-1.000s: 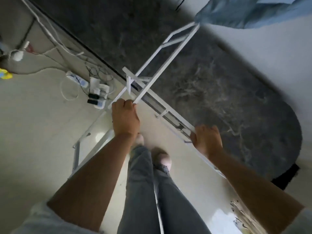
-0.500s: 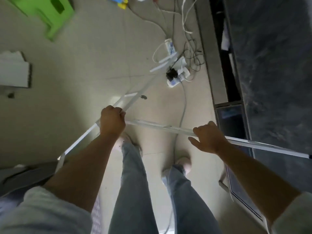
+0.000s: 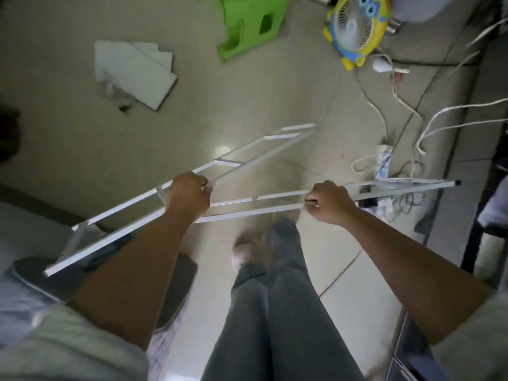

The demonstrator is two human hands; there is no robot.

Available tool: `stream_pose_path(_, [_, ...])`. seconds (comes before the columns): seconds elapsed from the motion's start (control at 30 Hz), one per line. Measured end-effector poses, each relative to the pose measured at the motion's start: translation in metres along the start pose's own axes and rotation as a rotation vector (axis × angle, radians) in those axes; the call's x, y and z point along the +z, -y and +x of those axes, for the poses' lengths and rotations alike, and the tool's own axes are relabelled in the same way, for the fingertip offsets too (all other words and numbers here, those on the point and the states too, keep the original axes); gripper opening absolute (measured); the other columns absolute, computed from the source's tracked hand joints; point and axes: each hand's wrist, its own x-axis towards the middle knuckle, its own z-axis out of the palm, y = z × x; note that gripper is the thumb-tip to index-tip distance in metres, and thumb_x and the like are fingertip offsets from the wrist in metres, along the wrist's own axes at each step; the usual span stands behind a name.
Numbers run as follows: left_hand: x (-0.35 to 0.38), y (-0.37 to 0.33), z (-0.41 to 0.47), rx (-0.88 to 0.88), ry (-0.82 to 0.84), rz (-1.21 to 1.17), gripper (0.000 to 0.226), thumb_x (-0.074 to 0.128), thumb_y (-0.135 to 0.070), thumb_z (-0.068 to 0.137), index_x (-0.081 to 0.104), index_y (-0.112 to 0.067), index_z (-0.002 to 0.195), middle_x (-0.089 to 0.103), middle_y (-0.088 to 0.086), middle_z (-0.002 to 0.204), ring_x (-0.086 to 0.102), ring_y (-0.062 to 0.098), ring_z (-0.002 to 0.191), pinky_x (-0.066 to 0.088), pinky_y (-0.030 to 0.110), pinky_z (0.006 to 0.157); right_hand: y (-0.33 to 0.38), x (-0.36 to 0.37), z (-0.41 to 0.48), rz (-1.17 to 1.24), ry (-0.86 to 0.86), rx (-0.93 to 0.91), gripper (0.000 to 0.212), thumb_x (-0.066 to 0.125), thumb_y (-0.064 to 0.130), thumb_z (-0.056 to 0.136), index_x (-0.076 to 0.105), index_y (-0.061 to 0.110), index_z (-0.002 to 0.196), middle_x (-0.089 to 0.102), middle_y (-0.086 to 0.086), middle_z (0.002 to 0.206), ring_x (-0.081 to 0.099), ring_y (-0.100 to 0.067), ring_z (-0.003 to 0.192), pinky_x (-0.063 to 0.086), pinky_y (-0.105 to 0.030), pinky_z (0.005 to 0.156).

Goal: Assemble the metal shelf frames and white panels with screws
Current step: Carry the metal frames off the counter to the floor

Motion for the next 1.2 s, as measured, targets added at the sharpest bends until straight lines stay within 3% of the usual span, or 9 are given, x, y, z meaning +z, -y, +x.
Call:
stream_pose_path(0.17, [-0.058, 0.041, 0.078, -0.063, -0.023, -0.062, 0.029, 0.047, -0.022, 0.094, 0.066, 0.0, 0.096, 0.059, 0.023, 0.098, 0.053, 0.038, 0.1, 0.04, 0.037, 0.084, 0.054, -0.071, 0.12, -0.032, 0.052, -0.089, 0.028, 0.045, 0.029, 0.091, 0.066, 0.012, 0.098, 0.057, -0.008, 0.099, 0.048, -0.026, 0.106, 0.034, -0.031, 0.081])
stream_pose_path(0.27, [-0.089, 0.073, 0.13, -0.134, -0.06, -0.114, 0.028, 0.048, -0.022, 0.093, 0.066, -0.004, 0.101, 0.058, 0.02, 0.103, 0.051, 0.035, 0.104, 0.04, 0.038, 0.089, 0.09, -0.112, 0.2, -0.018, 0.093, -0.102, 0.027, 0.045, 0.03, 0.091, 0.067, 0.016, 0.098, 0.05, -0.001, 0.086, 0.051, -0.026, 0.101, 0.03, -0.027, 0.075])
stream_pose_path(0.33, [-0.103, 0.095, 0.164, -0.166, -0.085, -0.128, 0.028, 0.048, -0.021, 0.094, 0.064, -0.004, 0.109, 0.056, 0.02, 0.11, 0.048, 0.034, 0.111, 0.037, 0.037, 0.095, 0.111, -0.13, 0.249, -0.028, 0.132, -0.063, 0.024, 0.045, 0.03, 0.09, 0.067, 0.02, 0.088, 0.051, 0.001, 0.085, 0.052, -0.025, 0.101, 0.033, -0.027, 0.076])
stream_pose_path(0.43, [-0.122, 0.13, 0.211, -0.18, -0.111, -0.133, 0.029, 0.047, -0.021, 0.094, 0.064, -0.004, 0.11, 0.056, 0.019, 0.112, 0.047, 0.034, 0.112, 0.035, 0.038, 0.096, 0.144, -0.143, 0.307, -0.092, 0.152, -0.02, 0.024, 0.044, 0.026, 0.089, 0.056, 0.018, 0.071, 0.057, -0.004, 0.089, 0.052, -0.027, 0.102, 0.036, -0.029, 0.078])
stream_pose_path(0.6, [-0.154, 0.193, 0.295, -0.197, -0.065, -0.14, 0.028, 0.048, -0.02, 0.094, 0.066, -0.002, 0.104, 0.058, 0.019, 0.109, 0.051, 0.034, 0.108, 0.039, 0.037, 0.089, 0.2, -0.158, 0.392, -0.033, 0.124, 0.027, 0.024, 0.049, 0.026, 0.089, 0.068, 0.015, 0.08, 0.065, -0.01, 0.098, 0.057, -0.029, 0.101, 0.042, -0.03, 0.078])
stream_pose_path(0.73, [-0.178, 0.232, 0.372, -0.119, 0.001, -0.052, 0.03, 0.046, -0.022, 0.095, 0.063, -0.005, 0.112, 0.057, 0.014, 0.117, 0.049, 0.03, 0.113, 0.037, 0.035, 0.096, 0.24, -0.165, 0.457, 0.05, 0.165, 0.118, 0.025, 0.049, 0.025, 0.089, 0.07, 0.014, 0.095, 0.059, -0.013, 0.091, 0.056, -0.029, 0.104, 0.044, -0.03, 0.078])
stream_pose_path(0.83, [-0.188, 0.254, 0.424, -0.016, 0.043, 0.118, 0.031, 0.042, -0.023, 0.096, 0.062, -0.01, 0.115, 0.056, 0.01, 0.115, 0.048, 0.027, 0.112, 0.039, 0.035, 0.094, 0.265, -0.167, 0.506, 0.065, 0.146, 0.162, 0.028, 0.046, 0.027, 0.091, 0.068, 0.017, 0.104, 0.059, -0.006, 0.11, 0.05, -0.025, 0.112, 0.041, -0.031, 0.088])
stream_pose_path(1.03, [-0.197, 0.288, 0.538, 0.208, 0.112, 0.386, 0.025, 0.041, -0.023, 0.095, 0.063, -0.021, 0.107, 0.057, -0.001, 0.107, 0.05, 0.021, 0.108, 0.029, 0.034, 0.094, 0.293, -0.15, 0.603, 0.185, 0.061, 0.246, 0.028, 0.045, 0.023, 0.09, 0.067, 0.016, 0.106, 0.057, -0.006, 0.112, 0.049, -0.024, 0.112, 0.036, -0.032, 0.09])
stream_pose_path(1.2, [-0.154, 0.297, 0.618, 0.288, 0.172, 0.441, 0.025, 0.041, -0.023, 0.096, 0.06, -0.02, 0.111, 0.056, 0.0, 0.111, 0.047, 0.022, 0.109, 0.025, 0.035, 0.094, 0.291, -0.106, 0.676, 0.246, 0.029, 0.293, 0.031, 0.04, 0.023, 0.095, 0.064, 0.012, 0.11, 0.058, -0.006, 0.113, 0.049, -0.023, 0.11, 0.039, -0.029, 0.084])
